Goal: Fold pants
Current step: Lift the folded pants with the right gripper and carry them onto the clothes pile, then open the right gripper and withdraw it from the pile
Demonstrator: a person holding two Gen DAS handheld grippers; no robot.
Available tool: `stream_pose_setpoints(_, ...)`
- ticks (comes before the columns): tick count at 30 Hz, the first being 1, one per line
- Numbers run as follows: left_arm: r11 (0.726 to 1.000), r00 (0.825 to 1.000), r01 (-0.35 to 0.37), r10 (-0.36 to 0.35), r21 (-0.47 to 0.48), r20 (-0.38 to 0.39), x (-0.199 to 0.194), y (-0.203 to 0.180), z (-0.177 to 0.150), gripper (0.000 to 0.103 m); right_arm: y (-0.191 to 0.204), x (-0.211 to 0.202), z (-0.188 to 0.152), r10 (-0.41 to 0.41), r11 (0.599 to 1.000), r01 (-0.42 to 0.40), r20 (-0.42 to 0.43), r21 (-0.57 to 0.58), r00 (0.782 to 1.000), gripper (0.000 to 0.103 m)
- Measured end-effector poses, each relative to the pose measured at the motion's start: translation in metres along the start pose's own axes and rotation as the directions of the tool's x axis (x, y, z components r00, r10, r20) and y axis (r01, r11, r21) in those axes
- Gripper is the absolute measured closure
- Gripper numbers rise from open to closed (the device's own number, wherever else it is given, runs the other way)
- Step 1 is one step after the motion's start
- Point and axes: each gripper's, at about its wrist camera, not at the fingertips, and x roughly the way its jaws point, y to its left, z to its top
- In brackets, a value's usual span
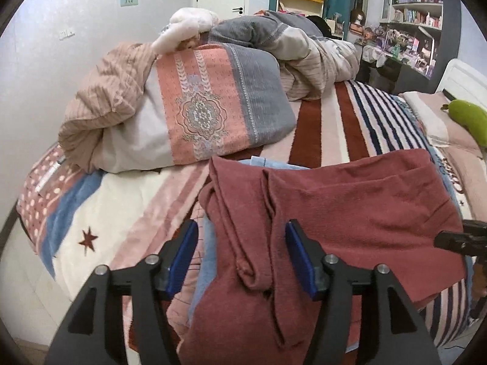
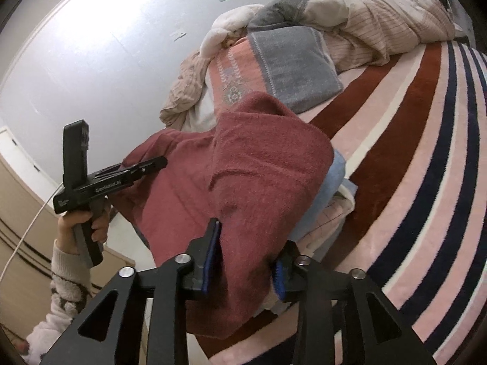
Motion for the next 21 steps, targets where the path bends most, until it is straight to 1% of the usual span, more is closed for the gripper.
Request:
stream_pose_setpoints(2, 1.000, 1.000, -0.017, 0.017, 0.005, 0.002, -0.001, -0.002, 0.001, 0.046, -0.002, -0.003, 0.001, -0.005, 1.000, 0.005, 0.006, -0.001, 1.000, 0.068)
stream_pose_setpoints(4, 0.999, 0.999, -0.042, 0.042, 0.016, 0.010, -0.003, -0.006, 0.001, 0.041, -0.003, -0.005, 0.000, -0.010, 1.000, 0.010, 0.010, -0.003, 1.000, 0.065)
stream_pose_setpoints(7, 0.997, 0.997, -0.071, 0.070, 0.026, 0.024, -0.009, -0.012, 0.001, 0.039, -0.003, -0.008, 0.000, -0.025, 1.000, 0.025, 0.017, -0.014, 1.000, 0.063)
stream_pose_setpoints(11, 0.997, 0.996, -0.074, 0.072, 0.024, 0.054, -0.023, -0.019, 0.002, 0.034, -0.001, -0.019, -0.002, -0.055, 0.998, 0.056, 0.034, -0.032, 0.998, 0.058)
stream_pose_setpoints(13, 0.996, 0.994, -0.082, 0.080, 0.021, 0.080, -0.033, -0.023, 0.001, 0.029, 0.003, -0.027, -0.005, -0.070, 0.996, 0.073, 0.049, -0.051, 0.996, 0.055)
stream_pose_setpoints(15, 0.996, 0.992, -0.084, 0.082, 0.015, 0.098, -0.041, -0.026, 0.001, 0.027, 0.007, -0.037, -0.008, -0.082, 0.994, 0.086, 0.065, -0.066, 0.995, 0.050)
stream_pose_setpoints(18, 0.996, 0.988, -0.084, 0.083, 0.005, 0.127, -0.056, -0.034, -0.002, 0.026, 0.012, -0.049, -0.012, -0.092, 0.992, 0.098, 0.082, -0.077, 0.992, 0.049)
stream_pose_setpoints(19, 0.997, 0.987, -0.081, 0.080, 0.003, 0.141, -0.061, -0.039, -0.004, 0.022, 0.015, -0.055, -0.015, -0.098, 0.991, 0.106, 0.092, -0.080, 0.991, 0.048)
stream_pose_setpoints(21, 0.997, 0.983, -0.076, 0.074, 0.005, 0.165, -0.070, -0.048, -0.007, 0.018, 0.017, -0.065, -0.021, -0.113, 0.988, 0.123, 0.109, -0.089, 0.988, 0.041)
